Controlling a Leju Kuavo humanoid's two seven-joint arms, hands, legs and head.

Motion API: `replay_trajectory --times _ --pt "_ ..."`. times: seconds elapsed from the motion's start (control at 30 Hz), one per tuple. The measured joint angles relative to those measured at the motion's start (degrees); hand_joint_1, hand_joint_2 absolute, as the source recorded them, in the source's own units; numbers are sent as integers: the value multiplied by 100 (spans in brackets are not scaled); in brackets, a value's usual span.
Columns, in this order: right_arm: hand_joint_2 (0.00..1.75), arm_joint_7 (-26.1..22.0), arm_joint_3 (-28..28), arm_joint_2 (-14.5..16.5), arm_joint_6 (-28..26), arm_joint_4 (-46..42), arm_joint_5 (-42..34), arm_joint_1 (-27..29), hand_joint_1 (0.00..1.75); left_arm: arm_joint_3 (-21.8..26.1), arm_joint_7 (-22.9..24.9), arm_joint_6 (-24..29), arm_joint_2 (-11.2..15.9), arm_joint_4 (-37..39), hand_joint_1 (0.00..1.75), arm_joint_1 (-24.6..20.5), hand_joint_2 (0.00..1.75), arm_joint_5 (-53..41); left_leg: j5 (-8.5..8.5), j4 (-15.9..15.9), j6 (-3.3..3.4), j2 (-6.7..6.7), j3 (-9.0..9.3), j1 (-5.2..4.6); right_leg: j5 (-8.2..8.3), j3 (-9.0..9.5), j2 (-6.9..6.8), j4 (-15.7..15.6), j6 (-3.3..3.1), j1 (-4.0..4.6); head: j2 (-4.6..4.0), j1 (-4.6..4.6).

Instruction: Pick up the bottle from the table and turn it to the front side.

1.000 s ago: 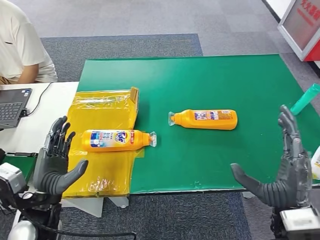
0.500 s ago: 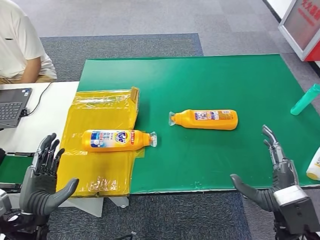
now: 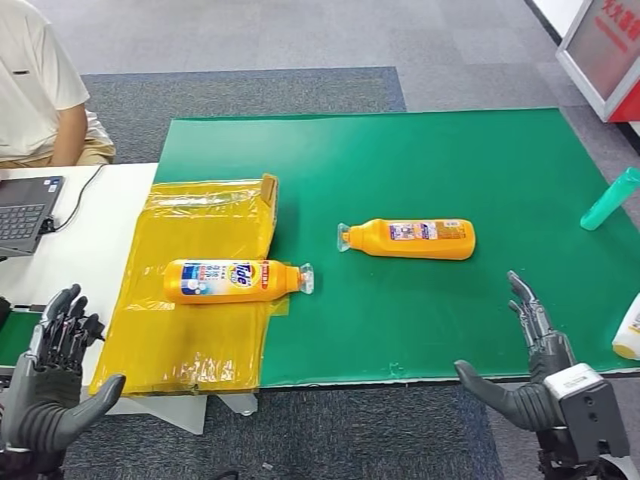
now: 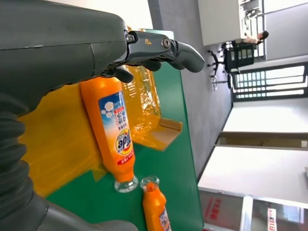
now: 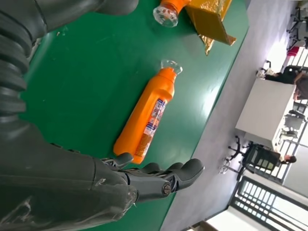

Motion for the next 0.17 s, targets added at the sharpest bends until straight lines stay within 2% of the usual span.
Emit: replay_trajectory --times 0.17 --pt "175 -3 -127 63 -7 -2 -15 3 0 82 33 4 -47 0 0 5 175 17 0 0 0 0 1 0 0 0 0 0 0 0 1 0"
